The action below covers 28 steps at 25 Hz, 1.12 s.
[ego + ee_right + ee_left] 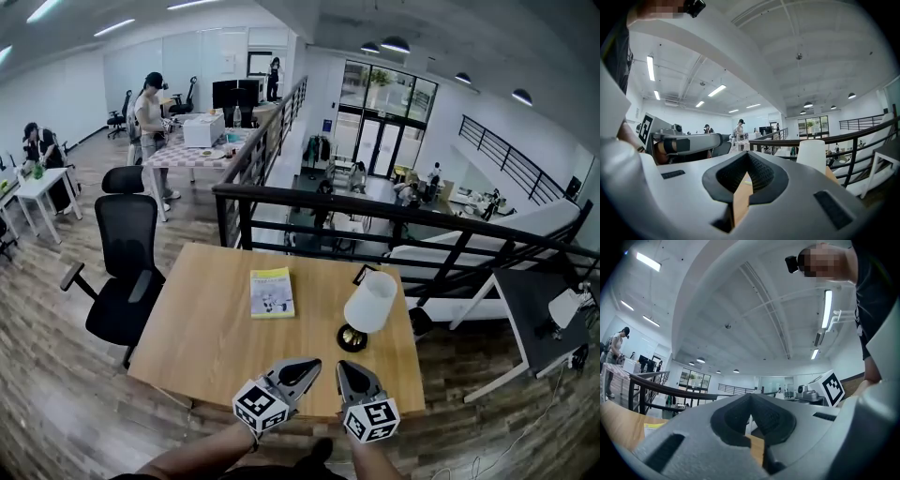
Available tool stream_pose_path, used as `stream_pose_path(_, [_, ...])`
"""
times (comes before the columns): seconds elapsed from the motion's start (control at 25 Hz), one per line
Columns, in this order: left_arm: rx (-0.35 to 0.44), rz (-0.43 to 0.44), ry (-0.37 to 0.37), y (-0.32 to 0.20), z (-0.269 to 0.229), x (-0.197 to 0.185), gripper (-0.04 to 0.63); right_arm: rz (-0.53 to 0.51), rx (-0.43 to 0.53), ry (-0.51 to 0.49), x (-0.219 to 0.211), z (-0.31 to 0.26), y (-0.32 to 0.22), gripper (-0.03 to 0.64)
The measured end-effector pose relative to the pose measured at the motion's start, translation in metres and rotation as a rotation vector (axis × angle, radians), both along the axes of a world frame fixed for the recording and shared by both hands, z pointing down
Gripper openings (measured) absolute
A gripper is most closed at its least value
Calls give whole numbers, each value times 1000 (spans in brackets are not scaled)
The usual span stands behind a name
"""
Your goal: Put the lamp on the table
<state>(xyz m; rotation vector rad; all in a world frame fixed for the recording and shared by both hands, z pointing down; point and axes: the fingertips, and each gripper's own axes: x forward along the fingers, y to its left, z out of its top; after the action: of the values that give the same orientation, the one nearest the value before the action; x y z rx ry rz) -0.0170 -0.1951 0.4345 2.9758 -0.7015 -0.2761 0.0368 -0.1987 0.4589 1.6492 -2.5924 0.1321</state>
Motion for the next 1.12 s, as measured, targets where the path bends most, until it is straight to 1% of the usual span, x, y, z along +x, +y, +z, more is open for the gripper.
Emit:
stream_pose_path(0.08, [-3, 17, 4, 13, -1, -6, 8, 14, 1, -3, -8, -2, 15, 15])
stream_pose_path(0.24, [16, 45, 13, 36, -6, -11, 8, 32, 14, 5, -18, -7, 39, 15])
stream_pose_path(0.52, [20, 58, 28, 73, -14, -7, 8, 40, 35, 18, -13, -22, 79, 15])
stream_pose_path(0.68, [24, 43, 25, 97, -19, 0, 8, 30, 49, 19, -7, -32, 103, 15])
stream_pose_path(0.84, [42, 20, 29, 122, -30, 16, 8, 15, 62, 22, 10, -43, 127, 15])
stream_pose_path(1.12, [17, -53, 39, 179, -23, 34, 8, -21, 61, 21, 31, -41, 191, 15])
